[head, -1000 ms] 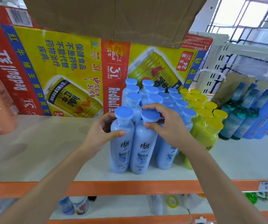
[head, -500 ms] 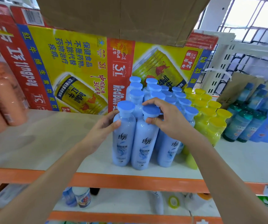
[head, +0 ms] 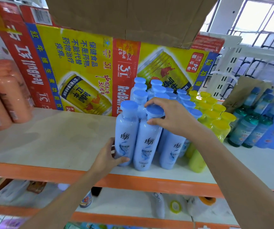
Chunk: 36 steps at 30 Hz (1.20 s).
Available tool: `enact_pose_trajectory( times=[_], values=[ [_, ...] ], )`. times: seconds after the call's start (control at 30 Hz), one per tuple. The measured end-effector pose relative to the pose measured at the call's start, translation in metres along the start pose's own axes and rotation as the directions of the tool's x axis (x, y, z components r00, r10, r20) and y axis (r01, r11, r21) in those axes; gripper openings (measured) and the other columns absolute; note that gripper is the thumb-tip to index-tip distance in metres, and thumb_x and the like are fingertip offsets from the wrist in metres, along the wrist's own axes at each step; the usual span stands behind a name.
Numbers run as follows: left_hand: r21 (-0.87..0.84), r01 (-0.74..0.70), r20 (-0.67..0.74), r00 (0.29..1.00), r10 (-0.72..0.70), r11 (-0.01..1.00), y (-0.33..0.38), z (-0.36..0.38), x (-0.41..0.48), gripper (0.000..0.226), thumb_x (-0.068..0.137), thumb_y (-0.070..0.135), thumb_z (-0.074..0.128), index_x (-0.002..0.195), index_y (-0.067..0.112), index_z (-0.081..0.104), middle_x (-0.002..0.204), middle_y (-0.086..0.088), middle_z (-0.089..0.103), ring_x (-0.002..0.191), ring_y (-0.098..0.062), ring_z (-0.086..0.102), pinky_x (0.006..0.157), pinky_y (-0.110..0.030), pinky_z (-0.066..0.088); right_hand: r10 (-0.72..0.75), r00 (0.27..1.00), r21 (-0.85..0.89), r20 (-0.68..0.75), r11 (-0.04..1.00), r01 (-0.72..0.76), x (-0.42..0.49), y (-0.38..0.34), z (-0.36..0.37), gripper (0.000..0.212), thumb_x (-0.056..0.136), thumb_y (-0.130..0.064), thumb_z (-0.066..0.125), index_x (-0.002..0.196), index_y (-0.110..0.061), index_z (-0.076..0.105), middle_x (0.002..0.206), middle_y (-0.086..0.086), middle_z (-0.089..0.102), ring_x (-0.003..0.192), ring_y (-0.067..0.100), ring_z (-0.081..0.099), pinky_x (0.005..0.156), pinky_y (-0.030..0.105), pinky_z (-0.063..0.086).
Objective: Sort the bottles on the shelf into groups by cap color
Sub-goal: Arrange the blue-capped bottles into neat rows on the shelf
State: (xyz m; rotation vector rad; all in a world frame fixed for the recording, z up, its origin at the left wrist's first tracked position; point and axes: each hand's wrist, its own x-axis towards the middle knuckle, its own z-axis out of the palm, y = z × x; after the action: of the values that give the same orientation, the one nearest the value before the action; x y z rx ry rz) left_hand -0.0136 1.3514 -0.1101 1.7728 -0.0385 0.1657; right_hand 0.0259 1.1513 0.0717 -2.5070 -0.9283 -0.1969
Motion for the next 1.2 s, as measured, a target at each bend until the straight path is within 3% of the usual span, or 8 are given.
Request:
enact_pose_trajectory(
  times=[0.2,0.3,0.4,0.7,0.93,1.1,1.2],
  values=[
    [-0.016,0.021,-0.036,0.999,-0.022,1.0,0.003,0.003,-0.002,0.066,0.057,0.019,0.084,0.112,0.026,0.048,0.109,0.004,0.063,0.094,-0.005,0.062,0.07,-0.018,0.053,0.035,0.999,-0.032,-0.006,0.999,-0.036,-0.003,0.004,-0.005,0.038,0.079,-0.027,0.071,0.113,-0.023,0.054,0.1,-0.01,0.049,0.063,-0.01,0.038,0.06,0.016,0.031],
    [-0.015,0.014,-0.039,0.999,-0.015,1.0,0.006,0.008,-0.002,0.064,0.061,0.012,0.084,0.108,0.032,0.047,0.11,0.006,0.062,0.097,-0.005,0.06,0.07,-0.016,0.052,0.042,0.999,-0.054,0.005,0.998,-0.042,-0.003,0.005,-0.006,0.039,0.079,-0.027,0.071,0.114,-0.023,0.053,0.113,-0.005,0.053,0.069,-0.002,0.042,0.068,0.025,0.03],
    [-0.015,0.003,-0.017,1.0,-0.004,1.0,0.009,0.016,-0.001,0.061,0.064,0.005,0.081,0.11,0.028,0.047,0.11,0.006,0.061,0.099,-0.005,0.059,0.07,-0.013,0.05,0.06,0.998,-0.076,0.019,0.995,-0.059,-0.003,0.006,-0.008,0.039,0.08,-0.026,0.07,0.115,-0.023,0.052,0.121,-0.002,0.053,0.087,0.012,0.045,0.077,0.027,0.033],
    [-0.055,0.018,-0.017,1.0,-0.019,0.998,0.011,0.026,0.005,0.065,0.064,0.002,0.08,0.117,0.017,0.044,0.11,0.003,0.059,0.095,-0.006,0.059,0.067,-0.013,0.05,0.107,0.994,-0.1,0.008,0.989,-0.106,0.004,0.014,-0.01,0.039,0.081,-0.023,0.069,0.115,-0.022,0.052,0.125,0.0,0.052,0.105,0.018,0.049,0.085,0.033,0.041],
    [-0.039,-0.004,-0.035,0.999,0.003,0.999,0.006,0.032,0.012,0.063,0.065,0.006,0.081,0.115,0.019,0.044,0.113,0.002,0.057,0.1,-0.006,0.057,0.072,-0.014,0.051,0.115,0.993,-0.099,-0.02,0.988,-0.117,0.005,0.016,-0.009,0.039,0.081,-0.021,0.069,0.116,-0.02,0.052,0.124,0.0,0.052,0.101,0.019,0.05,0.084,0.032,0.039],
    [-0.048,-0.01,-0.048,0.999,0.008,0.999,0.003,0.033,0.011,0.061,0.065,0.008,0.081,0.112,0.022,0.045,0.112,0.005,0.057,0.105,-0.011,0.057,0.082,-0.025,0.052,0.117,0.993,-0.122,-0.03,0.985,-0.12,0.005,0.016,-0.008,0.039,0.082,-0.021,0.068,0.117,-0.021,0.051,0.124,0.0,0.052,0.105,0.021,0.051,0.086,0.034,0.041],
    [-0.045,-0.03,-0.064,0.998,0.027,0.999,0.006,0.034,0.01,0.059,0.065,0.007,0.081,0.104,0.03,0.044,0.109,0.008,0.058,0.103,-0.007,0.058,0.077,-0.02,0.053,0.126,0.991,-0.14,-0.037,0.982,-0.13,0.003,0.014,-0.006,0.038,0.083,-0.021,0.066,0.118,-0.021,0.05,0.123,0.0,0.052,0.101,0.023,0.053,0.088,0.038,0.043]
  ],
)
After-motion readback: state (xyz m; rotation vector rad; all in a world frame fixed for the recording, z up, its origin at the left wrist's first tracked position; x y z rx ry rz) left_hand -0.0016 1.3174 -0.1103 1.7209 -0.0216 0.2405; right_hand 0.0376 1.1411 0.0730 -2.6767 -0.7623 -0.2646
